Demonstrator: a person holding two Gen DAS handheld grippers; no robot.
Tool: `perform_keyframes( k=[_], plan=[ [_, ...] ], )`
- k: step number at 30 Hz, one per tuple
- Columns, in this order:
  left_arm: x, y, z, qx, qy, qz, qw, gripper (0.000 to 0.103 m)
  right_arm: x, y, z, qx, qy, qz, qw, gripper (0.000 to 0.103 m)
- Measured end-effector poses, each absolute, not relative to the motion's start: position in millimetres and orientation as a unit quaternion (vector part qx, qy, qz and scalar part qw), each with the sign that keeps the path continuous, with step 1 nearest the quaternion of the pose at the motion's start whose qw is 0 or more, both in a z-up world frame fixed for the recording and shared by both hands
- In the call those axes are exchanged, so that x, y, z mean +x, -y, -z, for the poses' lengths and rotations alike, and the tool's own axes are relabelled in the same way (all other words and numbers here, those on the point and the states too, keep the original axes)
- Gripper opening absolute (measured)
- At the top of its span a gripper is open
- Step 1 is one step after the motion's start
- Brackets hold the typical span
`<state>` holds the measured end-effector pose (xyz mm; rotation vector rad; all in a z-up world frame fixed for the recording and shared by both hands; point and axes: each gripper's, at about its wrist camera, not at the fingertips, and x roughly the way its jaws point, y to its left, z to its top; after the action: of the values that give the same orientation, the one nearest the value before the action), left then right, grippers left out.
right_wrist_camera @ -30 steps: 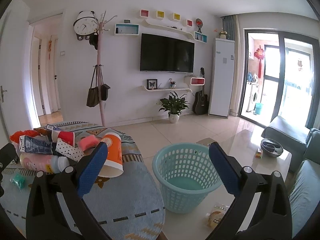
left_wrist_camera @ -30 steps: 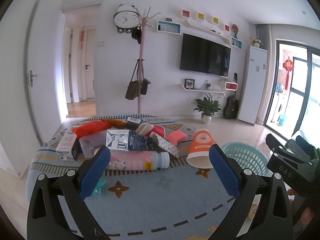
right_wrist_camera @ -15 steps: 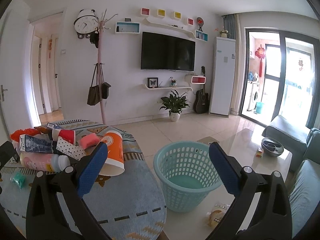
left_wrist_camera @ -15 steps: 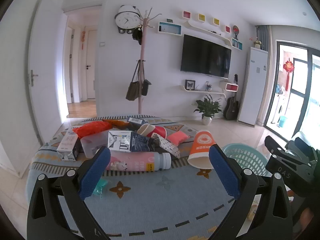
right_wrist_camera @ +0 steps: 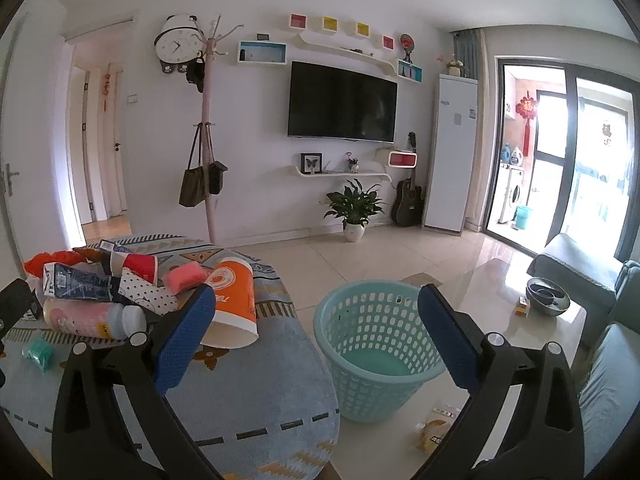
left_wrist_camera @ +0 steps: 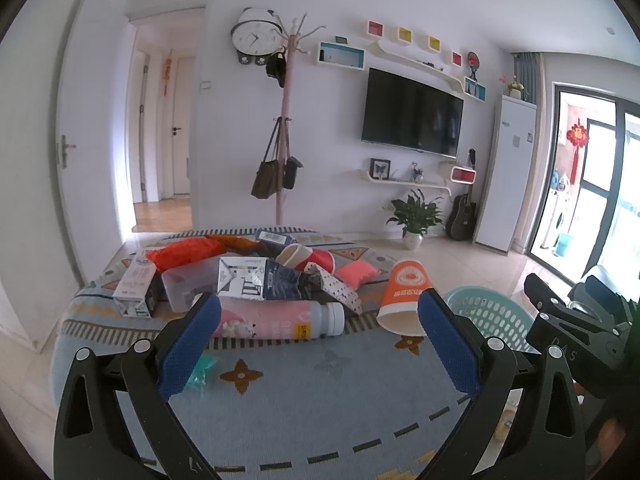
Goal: Collect trash
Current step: 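Grasp the white milk carton with left tool while right tool grasps the orange paper cup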
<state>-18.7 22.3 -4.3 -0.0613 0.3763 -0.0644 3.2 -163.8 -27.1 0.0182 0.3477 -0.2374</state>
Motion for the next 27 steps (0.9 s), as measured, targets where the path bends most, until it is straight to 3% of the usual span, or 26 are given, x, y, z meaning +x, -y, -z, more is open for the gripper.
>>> perform_keyframes(
  k=[16,22,27],
  plan=[
    [-21.8,-28.4,7.8,-0.026,-0.183,0.031,0.982,0.096,7.4,162.3,29.0,0.012,-0.181,0.113,0.977,0.096],
    [-13.5,-70.3,10.1,-0.061,-0.211,0.015,0.975,0.096,20.0,156.5,35.2,0.004,-0.202,0.091,0.975,0.070],
    [8.5,-103.3,2.5,-0.090,-0.237,0.013,0.967,0.095,41.4,154.3,38.3,0.014,-0.217,0.057,0.975,0.067]
  ],
)
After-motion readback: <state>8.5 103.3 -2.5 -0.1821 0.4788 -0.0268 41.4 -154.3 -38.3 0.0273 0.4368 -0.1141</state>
